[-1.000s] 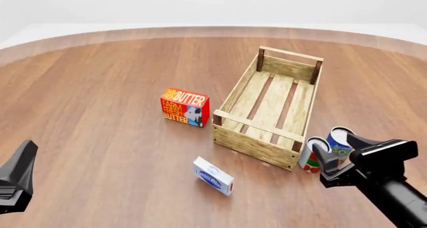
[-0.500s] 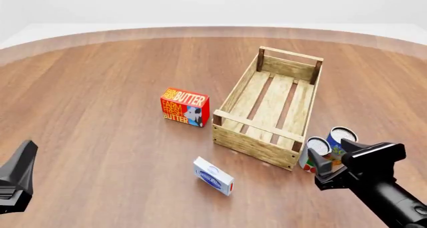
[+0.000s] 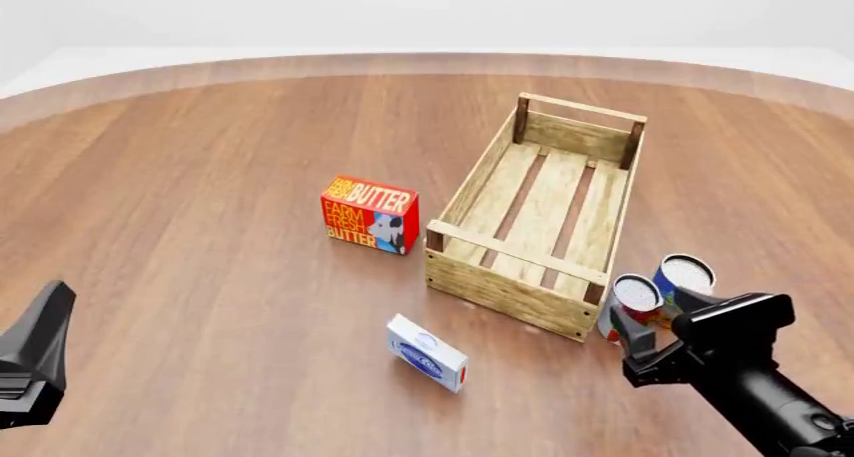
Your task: Pick up the tomato sauce, and put it in the wooden tray.
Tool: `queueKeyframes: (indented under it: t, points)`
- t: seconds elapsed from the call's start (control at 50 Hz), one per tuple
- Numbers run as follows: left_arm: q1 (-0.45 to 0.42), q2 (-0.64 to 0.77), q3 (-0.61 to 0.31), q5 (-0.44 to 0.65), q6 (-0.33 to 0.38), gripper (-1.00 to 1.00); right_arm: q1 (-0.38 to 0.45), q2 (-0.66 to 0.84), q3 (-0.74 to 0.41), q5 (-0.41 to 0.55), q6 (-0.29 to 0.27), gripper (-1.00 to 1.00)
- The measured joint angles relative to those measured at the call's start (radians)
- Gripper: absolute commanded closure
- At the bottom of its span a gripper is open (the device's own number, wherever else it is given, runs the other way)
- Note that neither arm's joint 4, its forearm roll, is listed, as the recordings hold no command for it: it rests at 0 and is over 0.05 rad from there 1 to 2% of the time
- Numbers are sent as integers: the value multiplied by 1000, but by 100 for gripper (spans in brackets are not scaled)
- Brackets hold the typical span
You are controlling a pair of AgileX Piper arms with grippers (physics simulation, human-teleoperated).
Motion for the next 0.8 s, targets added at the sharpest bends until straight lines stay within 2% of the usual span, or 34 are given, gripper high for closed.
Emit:
queueKeyframes:
  t: [0.8]
  points:
    - [0, 0, 0, 0, 0, -100, 3, 116, -49, -25, 1, -100]
